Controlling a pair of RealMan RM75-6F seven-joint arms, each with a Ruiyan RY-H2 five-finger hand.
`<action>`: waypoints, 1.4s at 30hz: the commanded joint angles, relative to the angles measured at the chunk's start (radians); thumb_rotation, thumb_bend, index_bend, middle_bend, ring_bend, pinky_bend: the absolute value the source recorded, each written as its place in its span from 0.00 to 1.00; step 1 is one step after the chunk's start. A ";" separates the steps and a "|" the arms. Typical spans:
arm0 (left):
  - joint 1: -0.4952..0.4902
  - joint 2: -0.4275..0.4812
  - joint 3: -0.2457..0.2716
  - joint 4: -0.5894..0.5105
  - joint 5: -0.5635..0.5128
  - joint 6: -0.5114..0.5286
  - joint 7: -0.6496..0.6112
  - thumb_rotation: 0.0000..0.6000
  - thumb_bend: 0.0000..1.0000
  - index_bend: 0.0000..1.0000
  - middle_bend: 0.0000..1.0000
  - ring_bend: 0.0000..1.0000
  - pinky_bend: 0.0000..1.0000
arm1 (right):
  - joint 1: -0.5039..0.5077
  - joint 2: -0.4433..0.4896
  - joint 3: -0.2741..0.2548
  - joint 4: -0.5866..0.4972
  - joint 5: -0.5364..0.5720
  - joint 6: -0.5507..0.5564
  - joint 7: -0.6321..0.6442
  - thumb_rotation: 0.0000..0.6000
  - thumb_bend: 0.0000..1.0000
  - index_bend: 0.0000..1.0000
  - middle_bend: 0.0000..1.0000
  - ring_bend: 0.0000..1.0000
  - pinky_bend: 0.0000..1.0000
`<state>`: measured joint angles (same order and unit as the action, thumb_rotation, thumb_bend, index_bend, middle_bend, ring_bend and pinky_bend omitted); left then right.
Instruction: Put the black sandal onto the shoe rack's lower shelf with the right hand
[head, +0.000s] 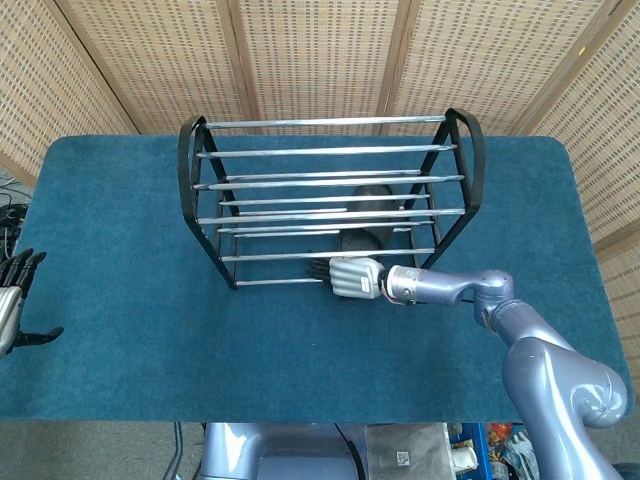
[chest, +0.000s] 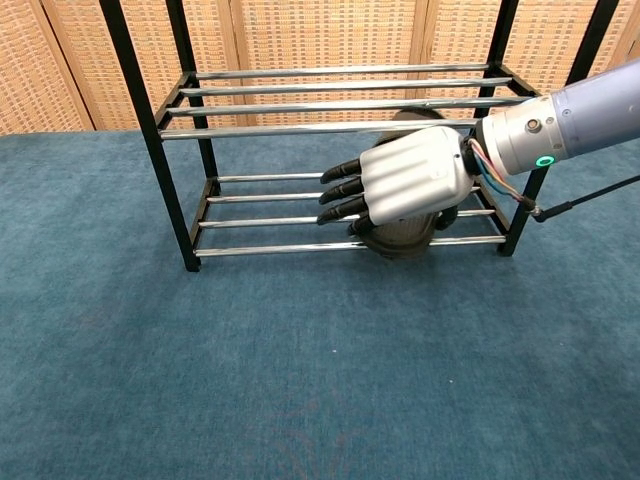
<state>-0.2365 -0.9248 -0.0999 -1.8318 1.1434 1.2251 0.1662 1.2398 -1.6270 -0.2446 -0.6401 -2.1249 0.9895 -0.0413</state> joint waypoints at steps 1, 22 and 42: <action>0.001 0.000 0.001 -0.003 0.002 0.004 0.002 1.00 0.11 0.00 0.00 0.00 0.00 | -0.005 -0.001 0.001 -0.011 0.008 0.013 -0.021 1.00 0.36 0.01 0.00 0.00 0.00; 0.017 0.010 0.020 -0.020 0.063 0.033 -0.018 1.00 0.11 0.00 0.00 0.00 0.00 | -0.191 0.164 -0.002 -0.406 0.070 0.227 -0.246 1.00 0.35 0.01 0.00 0.00 0.00; 0.104 0.025 0.079 -0.065 0.249 0.172 -0.069 1.00 0.11 0.00 0.00 0.00 0.00 | -0.722 0.425 -0.070 -0.701 0.361 0.560 -0.126 1.00 0.16 0.00 0.00 0.00 0.00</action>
<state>-0.1386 -0.8995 -0.0256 -1.8939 1.3847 1.3899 0.0999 0.5986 -1.2437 -0.2963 -1.2517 -1.8242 1.5087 -0.1840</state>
